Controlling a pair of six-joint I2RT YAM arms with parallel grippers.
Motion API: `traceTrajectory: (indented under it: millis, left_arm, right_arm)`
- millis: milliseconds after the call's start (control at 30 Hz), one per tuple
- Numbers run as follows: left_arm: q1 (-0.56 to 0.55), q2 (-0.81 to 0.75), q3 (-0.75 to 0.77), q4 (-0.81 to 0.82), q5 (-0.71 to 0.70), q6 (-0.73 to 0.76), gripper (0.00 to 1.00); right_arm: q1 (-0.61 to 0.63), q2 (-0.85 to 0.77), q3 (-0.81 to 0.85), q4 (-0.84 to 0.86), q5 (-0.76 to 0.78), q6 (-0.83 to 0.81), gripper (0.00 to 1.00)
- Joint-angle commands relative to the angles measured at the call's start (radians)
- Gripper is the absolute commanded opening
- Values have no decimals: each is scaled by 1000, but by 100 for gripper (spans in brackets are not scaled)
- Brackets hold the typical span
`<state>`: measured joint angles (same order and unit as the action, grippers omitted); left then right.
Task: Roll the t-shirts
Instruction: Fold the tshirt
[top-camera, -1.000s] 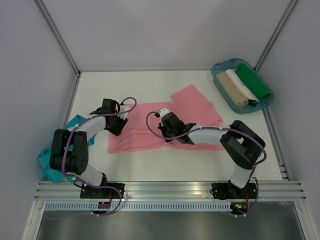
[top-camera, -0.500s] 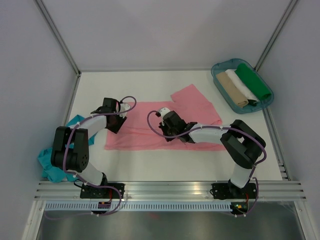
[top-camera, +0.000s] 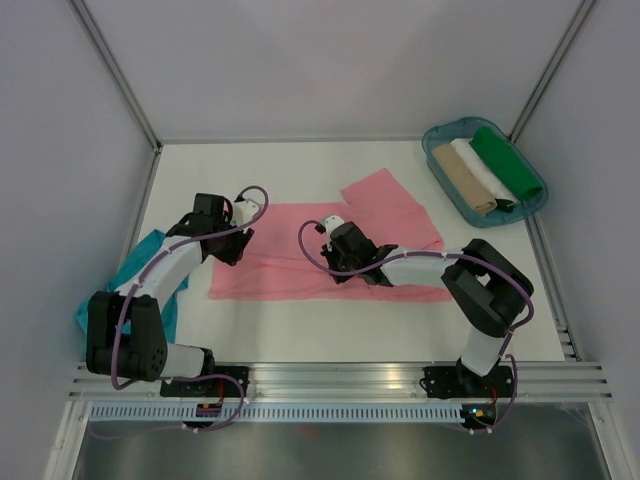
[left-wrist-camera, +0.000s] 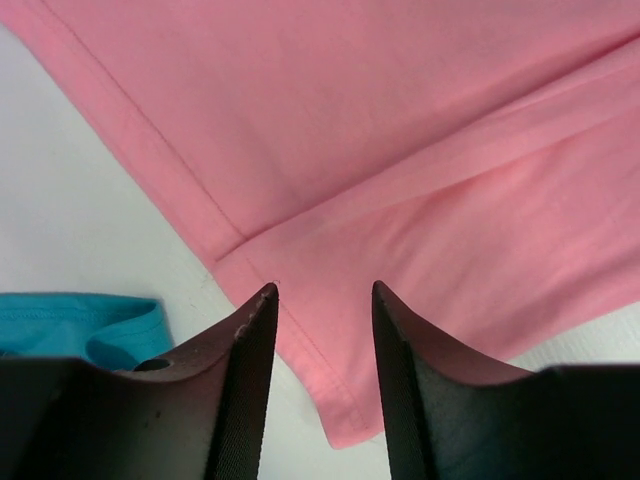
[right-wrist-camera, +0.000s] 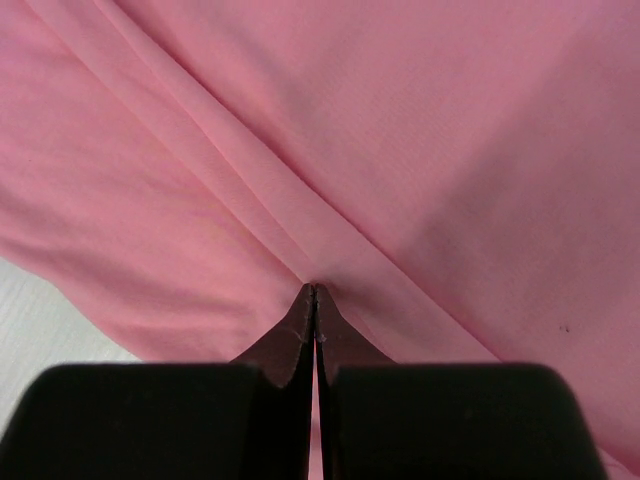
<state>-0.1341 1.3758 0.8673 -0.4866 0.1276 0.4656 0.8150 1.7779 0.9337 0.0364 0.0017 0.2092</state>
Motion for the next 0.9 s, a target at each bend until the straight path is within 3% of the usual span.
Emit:
traceTrajectory:
  millis: [0, 300, 533, 867]
  left_arm:
    - [-2, -7, -33, -76, 58, 7, 47]
    - [-2, 2, -165, -86, 18, -4, 46]
    - [-2, 52, -192, -50, -52, 10, 46]
    - [-2, 58, -229, -10, -80, 53, 46]
  right_arm:
    - [4, 5, 7, 28, 27, 15, 0]
    - [4, 12, -7, 17, 69, 13, 0]
    - [-7, 28, 23, 25, 207, 48, 0]
    - [-45, 55, 79, 7, 244, 38, 0]
